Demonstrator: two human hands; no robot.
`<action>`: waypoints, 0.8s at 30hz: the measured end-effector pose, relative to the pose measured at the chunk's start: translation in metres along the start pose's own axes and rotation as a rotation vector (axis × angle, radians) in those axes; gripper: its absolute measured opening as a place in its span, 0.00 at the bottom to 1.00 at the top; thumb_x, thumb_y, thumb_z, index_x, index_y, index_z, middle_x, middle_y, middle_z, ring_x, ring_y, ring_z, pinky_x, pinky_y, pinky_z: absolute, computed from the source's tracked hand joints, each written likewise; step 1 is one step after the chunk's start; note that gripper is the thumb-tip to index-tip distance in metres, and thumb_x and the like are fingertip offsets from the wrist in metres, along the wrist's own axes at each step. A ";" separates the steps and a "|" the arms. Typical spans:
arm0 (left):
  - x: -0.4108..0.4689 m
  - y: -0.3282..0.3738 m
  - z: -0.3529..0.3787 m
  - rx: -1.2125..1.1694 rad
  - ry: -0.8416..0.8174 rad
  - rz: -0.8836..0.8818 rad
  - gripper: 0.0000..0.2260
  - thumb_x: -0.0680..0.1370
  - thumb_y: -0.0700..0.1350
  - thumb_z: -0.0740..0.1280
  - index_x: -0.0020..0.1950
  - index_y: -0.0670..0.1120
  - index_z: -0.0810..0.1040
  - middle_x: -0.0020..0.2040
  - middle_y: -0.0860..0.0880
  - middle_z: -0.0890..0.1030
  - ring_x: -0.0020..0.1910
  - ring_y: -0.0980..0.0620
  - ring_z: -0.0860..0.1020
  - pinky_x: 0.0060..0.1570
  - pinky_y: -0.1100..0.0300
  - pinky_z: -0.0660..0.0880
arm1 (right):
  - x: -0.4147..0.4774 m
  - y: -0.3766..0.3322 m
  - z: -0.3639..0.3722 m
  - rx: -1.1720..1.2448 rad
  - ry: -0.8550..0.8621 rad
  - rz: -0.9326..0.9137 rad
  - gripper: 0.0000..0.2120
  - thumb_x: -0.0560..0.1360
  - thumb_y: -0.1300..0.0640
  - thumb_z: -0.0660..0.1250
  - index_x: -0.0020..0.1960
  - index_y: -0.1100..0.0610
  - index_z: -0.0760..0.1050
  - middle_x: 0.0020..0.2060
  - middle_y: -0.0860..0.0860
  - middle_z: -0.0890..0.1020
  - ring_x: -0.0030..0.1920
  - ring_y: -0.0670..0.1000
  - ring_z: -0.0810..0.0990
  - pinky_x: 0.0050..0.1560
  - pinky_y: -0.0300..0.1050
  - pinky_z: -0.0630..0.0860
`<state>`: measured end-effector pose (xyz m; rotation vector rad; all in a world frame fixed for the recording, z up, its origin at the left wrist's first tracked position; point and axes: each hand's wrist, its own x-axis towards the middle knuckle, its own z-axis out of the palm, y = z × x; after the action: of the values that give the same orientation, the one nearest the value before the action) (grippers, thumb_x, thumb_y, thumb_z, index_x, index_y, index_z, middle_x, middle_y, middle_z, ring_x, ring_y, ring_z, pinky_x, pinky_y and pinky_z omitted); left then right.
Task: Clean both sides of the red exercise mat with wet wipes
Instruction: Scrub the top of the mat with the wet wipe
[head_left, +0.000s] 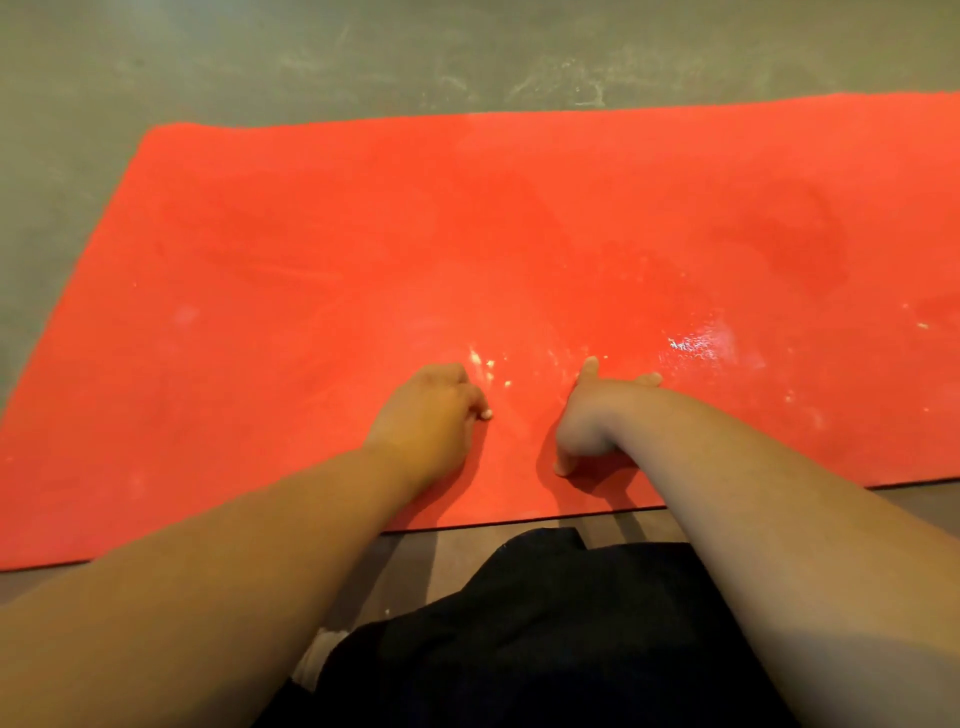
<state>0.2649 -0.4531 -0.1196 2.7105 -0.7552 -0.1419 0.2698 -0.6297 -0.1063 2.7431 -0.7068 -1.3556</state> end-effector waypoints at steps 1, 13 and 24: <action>-0.003 0.002 0.000 0.006 -0.035 0.018 0.12 0.80 0.42 0.61 0.55 0.49 0.83 0.53 0.48 0.77 0.56 0.47 0.74 0.52 0.57 0.69 | 0.003 -0.001 0.001 -0.017 -0.002 0.004 0.64 0.67 0.40 0.73 0.67 0.55 0.18 0.71 0.75 0.42 0.69 0.79 0.49 0.69 0.67 0.59; 0.009 0.009 -0.015 -0.010 -0.027 -0.254 0.04 0.79 0.43 0.64 0.51 0.46 0.77 0.52 0.47 0.80 0.51 0.45 0.76 0.40 0.58 0.63 | 0.010 -0.003 0.003 -0.086 -0.051 0.034 0.64 0.65 0.38 0.72 0.68 0.55 0.19 0.73 0.71 0.47 0.70 0.77 0.45 0.71 0.66 0.55; -0.025 0.019 -0.069 -1.097 -0.080 -0.567 0.09 0.73 0.37 0.73 0.52 0.39 0.80 0.37 0.47 0.80 0.31 0.56 0.77 0.34 0.63 0.77 | -0.077 0.012 -0.021 0.786 0.201 -0.609 0.18 0.70 0.63 0.73 0.59 0.53 0.79 0.52 0.54 0.82 0.52 0.53 0.81 0.54 0.47 0.76</action>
<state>0.2469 -0.4365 -0.0483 1.7615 0.1313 -0.5923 0.2404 -0.6146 -0.0321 3.8985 -0.4686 -0.9346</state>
